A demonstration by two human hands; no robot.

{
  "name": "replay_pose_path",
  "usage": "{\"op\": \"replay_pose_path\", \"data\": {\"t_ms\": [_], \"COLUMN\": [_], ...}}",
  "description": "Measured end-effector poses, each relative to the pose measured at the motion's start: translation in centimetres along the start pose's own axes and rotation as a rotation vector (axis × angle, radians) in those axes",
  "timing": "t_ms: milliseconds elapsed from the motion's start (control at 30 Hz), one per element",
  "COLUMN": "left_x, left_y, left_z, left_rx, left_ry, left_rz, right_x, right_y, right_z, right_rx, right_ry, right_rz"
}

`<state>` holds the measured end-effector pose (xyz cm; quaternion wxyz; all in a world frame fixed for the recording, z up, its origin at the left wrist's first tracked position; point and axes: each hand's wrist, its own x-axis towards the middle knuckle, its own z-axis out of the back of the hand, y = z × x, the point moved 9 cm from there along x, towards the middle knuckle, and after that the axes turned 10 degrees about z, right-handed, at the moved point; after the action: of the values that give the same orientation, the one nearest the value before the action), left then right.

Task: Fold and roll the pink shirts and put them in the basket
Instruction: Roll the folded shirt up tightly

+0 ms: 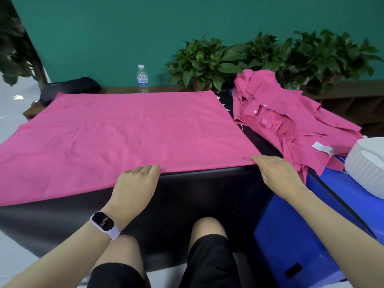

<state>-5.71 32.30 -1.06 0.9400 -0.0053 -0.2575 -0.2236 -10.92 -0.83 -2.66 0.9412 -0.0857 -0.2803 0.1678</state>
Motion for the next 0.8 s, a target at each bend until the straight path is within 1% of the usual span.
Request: {"op": "replay_pose_path", "data": {"t_ms": [67,167,233,333,400,467,533,567,667,733,800], "left_x": [0.2,0.5,0.7,1.4,1.5,0.8,0.2,0.2,2.1,4.3,6.9], "left_y": [0.7,2.0,2.8,4.2,5.3,6.2,6.9,7.5,10.3,11.9,12.8], "left_z": [0.4,1.3,1.9,2.8,2.2,0.6,-0.7,-0.8,0.1,0.6,0.3], "left_rx": [-0.033,-0.124,-0.181,-0.239,-0.258,-0.307,-0.361,-0.386,-0.443,-0.462,-0.465], "left_ry": [0.022,-0.014,-0.052,-0.089,-0.056,0.047,0.112,0.11,0.015,-0.039,-0.072], "left_rz": [0.065,0.134,0.153,0.194,0.26,0.337,0.376,0.393,0.424,0.43,0.422], "right_x": [0.6,0.6,0.8,1.6,2.3,2.7,2.4,2.2,2.2,3.1,4.7], "right_y": [-1.0,-3.8,-5.2,-6.7,-7.3,-7.3,-7.1,-7.0,-8.1,-9.6,-11.2], "right_z": [0.5,2.0,2.8,2.5,1.6,0.2,-1.5,-2.3,-4.0,-5.1,-6.0], "right_rx": [0.051,0.209,0.399,0.649,0.819,0.936,1.002,1.026,1.104,1.15,1.122], "right_ry": [0.027,-0.064,-0.138,-0.192,-0.238,-0.286,-0.315,-0.334,-0.414,-0.419,-0.396], "right_rz": [-0.075,-0.272,-0.348,-0.448,-0.549,-0.622,-0.681,-0.698,-0.783,-0.856,-0.886]}}
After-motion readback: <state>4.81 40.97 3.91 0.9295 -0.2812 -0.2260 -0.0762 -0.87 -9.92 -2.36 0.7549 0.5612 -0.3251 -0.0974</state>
